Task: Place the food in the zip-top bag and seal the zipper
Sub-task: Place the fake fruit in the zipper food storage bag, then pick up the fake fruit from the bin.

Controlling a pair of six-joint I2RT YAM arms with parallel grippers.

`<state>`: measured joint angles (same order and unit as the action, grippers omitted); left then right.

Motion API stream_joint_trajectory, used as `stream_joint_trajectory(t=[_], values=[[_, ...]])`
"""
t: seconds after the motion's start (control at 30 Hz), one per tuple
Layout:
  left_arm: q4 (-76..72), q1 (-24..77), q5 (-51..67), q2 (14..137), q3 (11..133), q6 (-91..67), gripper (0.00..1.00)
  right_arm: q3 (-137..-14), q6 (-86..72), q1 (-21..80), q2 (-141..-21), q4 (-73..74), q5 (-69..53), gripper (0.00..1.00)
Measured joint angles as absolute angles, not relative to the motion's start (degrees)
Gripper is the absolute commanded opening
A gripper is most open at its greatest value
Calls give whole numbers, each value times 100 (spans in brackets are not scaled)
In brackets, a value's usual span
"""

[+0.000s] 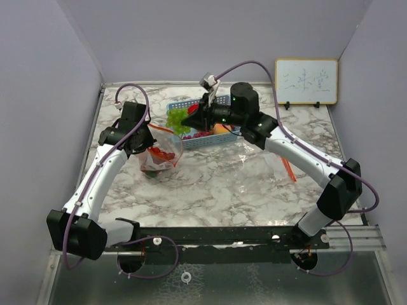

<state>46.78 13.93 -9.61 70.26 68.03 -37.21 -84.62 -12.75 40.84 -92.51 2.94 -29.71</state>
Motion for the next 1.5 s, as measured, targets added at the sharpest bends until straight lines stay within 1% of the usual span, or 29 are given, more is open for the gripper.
stream_joint_trajectory(t=[0.2,0.27,0.33,0.43,0.5,0.63,0.7,0.77,0.8,0.83,0.9,1.03,1.1,1.23,1.33,1.43,1.5], values=[[4705,1393,-851,7041,6921,-3719,0,-8436,-1275,4779,-9354,276,-3321,3],[4724,1393,-834,7041,6945,-3717,0,-8436,-1284,4906,-9461,311,-3284,5],[4755,1393,-832,7041,6971,-3719,0,-8436,-1297,4930,-9577,375,-3100,14],[4797,1393,-816,7041,7006,-3717,0,-8484,-1315,4928,-9824,642,-2683,21],[4810,1393,-808,7041,7008,-3717,0,-8648,-1264,4925,-10110,869,-2443,28],[4810,1393,-777,7041,7008,-3717,0,-8978,-1208,4908,-10575,1149,-2078,58],[4810,1393,-755,7041,7008,-3717,0,-9137,-1188,4908,-10704,1275,-1916,71],[4810,1393,-746,7041,7008,-3717,0,-9242,-1138,4908,-10713,1308,-1809,87],[4810,1393,-746,7041,7008,-3715,0,-9266,-1109,4908,-10698,1295,-1796,98],[4810,1393,-746,7041,7008,-3715,0,-9258,-1066,4906,-10632,1234,-1747,100],[4812,1393,-749,7041,7008,-3715,0,-9155,-1017,4906,-10462,1146,-1664,100],[4829,1393,-794,7039,7008,-3717,0,-8855,-982,4873,-9872,1035,-1041,100],[4847,1393,-849,7037,7008,-3719,0,-9113,-1081,4770,-9839,1190,-733,96],[4899,1393,-1079,6941,7008,-3741,0,-9668,-1267,4250,-10149,1542,-285,90],[4987,1393,-1258,6790,7008,-3763,0,-10147,-1216,3918,-10739,1942,95,82],[5043,1393,-1356,6692,7008,-3769,0,-10431,-1164,3865,-11386,2290,336,70],[5061,1393,-1378,6676,7008,-3767,0,-10479,-1155,3896,-11699,2473,351,67]])
